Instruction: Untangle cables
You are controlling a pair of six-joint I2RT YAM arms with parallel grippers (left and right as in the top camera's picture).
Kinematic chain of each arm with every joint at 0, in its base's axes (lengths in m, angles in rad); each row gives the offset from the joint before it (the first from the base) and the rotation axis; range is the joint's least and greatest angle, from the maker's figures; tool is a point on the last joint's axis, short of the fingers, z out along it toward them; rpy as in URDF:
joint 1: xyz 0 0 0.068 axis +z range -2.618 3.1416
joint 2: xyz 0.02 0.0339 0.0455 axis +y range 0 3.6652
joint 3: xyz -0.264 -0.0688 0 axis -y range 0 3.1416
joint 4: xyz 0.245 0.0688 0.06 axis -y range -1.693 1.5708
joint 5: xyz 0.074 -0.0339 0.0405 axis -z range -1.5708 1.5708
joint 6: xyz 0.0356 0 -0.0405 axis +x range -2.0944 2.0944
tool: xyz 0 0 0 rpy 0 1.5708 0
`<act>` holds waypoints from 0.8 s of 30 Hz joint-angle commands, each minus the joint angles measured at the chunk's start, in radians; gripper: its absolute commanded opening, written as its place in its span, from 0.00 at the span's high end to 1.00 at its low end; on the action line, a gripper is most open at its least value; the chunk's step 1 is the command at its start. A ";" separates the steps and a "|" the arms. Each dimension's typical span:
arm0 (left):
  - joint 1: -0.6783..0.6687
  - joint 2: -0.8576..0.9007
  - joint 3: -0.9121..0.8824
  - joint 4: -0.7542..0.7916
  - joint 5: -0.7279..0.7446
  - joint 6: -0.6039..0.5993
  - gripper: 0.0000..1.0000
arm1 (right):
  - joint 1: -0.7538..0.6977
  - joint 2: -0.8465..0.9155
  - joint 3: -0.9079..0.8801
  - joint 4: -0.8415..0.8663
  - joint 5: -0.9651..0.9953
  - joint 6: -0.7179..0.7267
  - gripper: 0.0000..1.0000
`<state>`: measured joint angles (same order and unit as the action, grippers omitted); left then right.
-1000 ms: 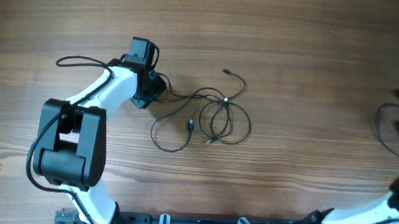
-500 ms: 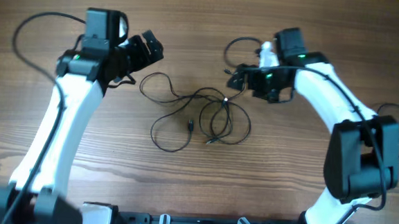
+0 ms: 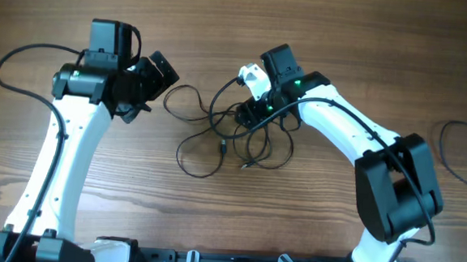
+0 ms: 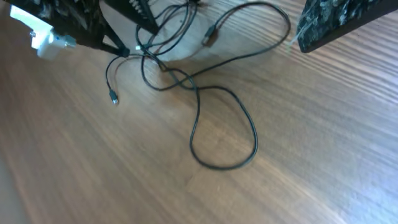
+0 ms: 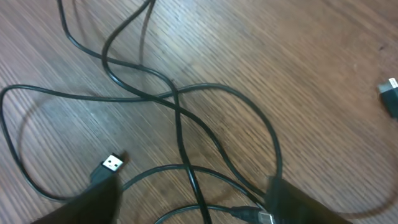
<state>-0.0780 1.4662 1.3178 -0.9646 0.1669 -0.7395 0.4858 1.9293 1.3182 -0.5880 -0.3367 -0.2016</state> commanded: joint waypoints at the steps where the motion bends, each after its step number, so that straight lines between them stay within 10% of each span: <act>1: 0.002 0.014 0.008 -0.014 0.063 -0.032 0.00 | 0.000 0.033 0.002 0.008 -0.164 -0.110 0.13; 16: 0.002 0.013 0.008 0.014 -0.064 -0.028 0.00 | 0.081 0.077 0.002 0.130 -0.193 -0.080 0.27; 20: 0.002 0.013 0.008 0.072 -0.204 -0.029 0.00 | 0.134 0.078 0.002 0.175 0.079 -0.084 0.43; 24: 0.003 0.013 0.008 0.095 -0.210 -0.028 0.00 | 0.137 0.078 0.002 0.242 0.179 -0.084 0.34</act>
<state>-0.0780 1.4757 1.3178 -0.8806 -0.0010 -0.7620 0.6228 1.9919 1.3174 -0.3676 -0.2581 -0.2874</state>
